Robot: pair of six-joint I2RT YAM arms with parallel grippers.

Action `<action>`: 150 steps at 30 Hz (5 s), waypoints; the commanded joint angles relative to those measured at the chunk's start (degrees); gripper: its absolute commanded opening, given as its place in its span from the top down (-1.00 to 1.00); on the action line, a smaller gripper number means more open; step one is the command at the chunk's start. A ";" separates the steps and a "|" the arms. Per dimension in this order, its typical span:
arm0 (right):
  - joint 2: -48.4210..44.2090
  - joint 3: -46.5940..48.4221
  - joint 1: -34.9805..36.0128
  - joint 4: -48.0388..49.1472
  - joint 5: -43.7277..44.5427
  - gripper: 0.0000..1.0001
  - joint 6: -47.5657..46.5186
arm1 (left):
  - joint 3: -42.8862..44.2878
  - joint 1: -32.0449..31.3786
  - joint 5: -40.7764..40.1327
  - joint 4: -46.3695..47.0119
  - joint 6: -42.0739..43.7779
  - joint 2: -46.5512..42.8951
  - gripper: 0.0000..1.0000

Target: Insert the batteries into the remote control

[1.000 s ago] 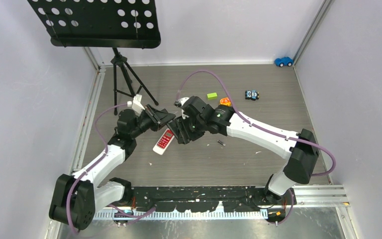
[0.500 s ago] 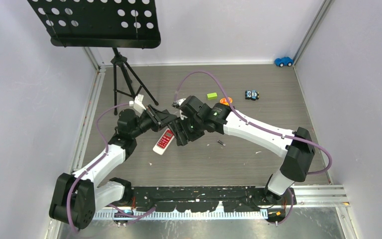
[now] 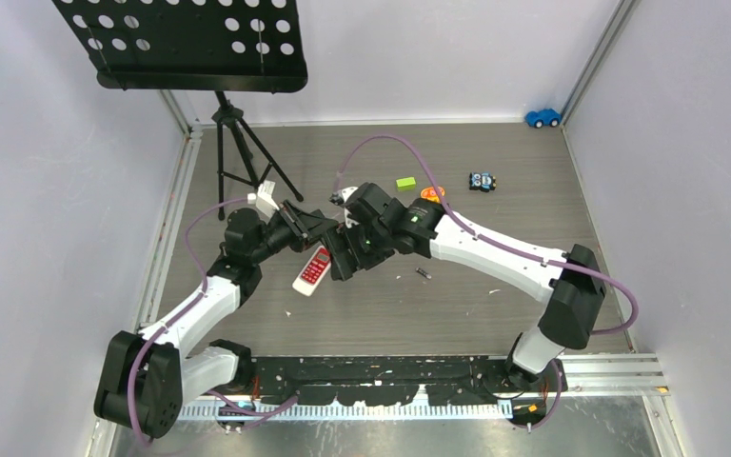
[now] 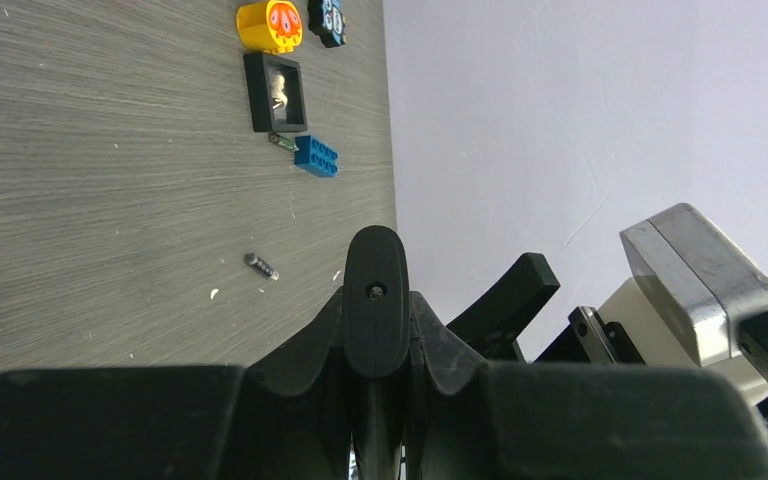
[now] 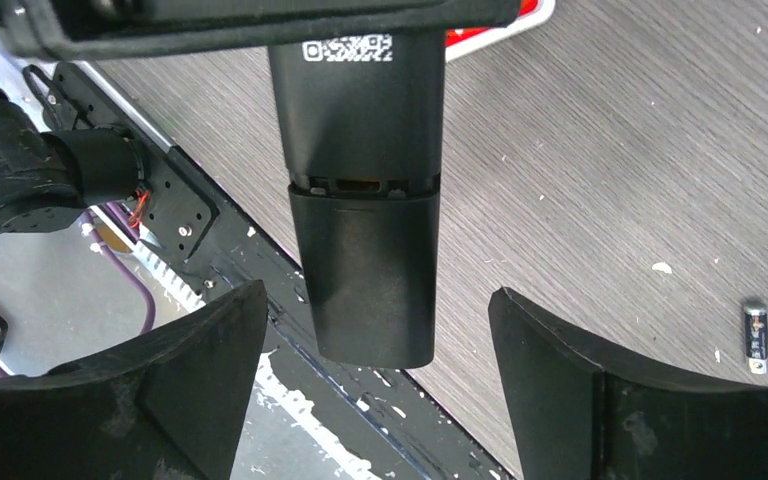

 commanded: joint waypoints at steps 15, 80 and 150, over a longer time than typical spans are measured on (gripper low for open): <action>-24.73 -33.57 -13.17 47.47 -7.60 -0.87 36.56 | 2.49 -0.08 -1.01 7.25 -7.67 -1.77 1.00; -10.80 -40.99 -10.34 81.35 -8.59 0.51 47.75 | 1.67 -1.95 -3.61 12.19 -15.78 -10.50 1.00; -20.25 -28.88 -11.95 -6.98 47.88 0.99 22.69 | 10.31 -0.60 -29.38 -45.49 41.14 -8.15 -0.99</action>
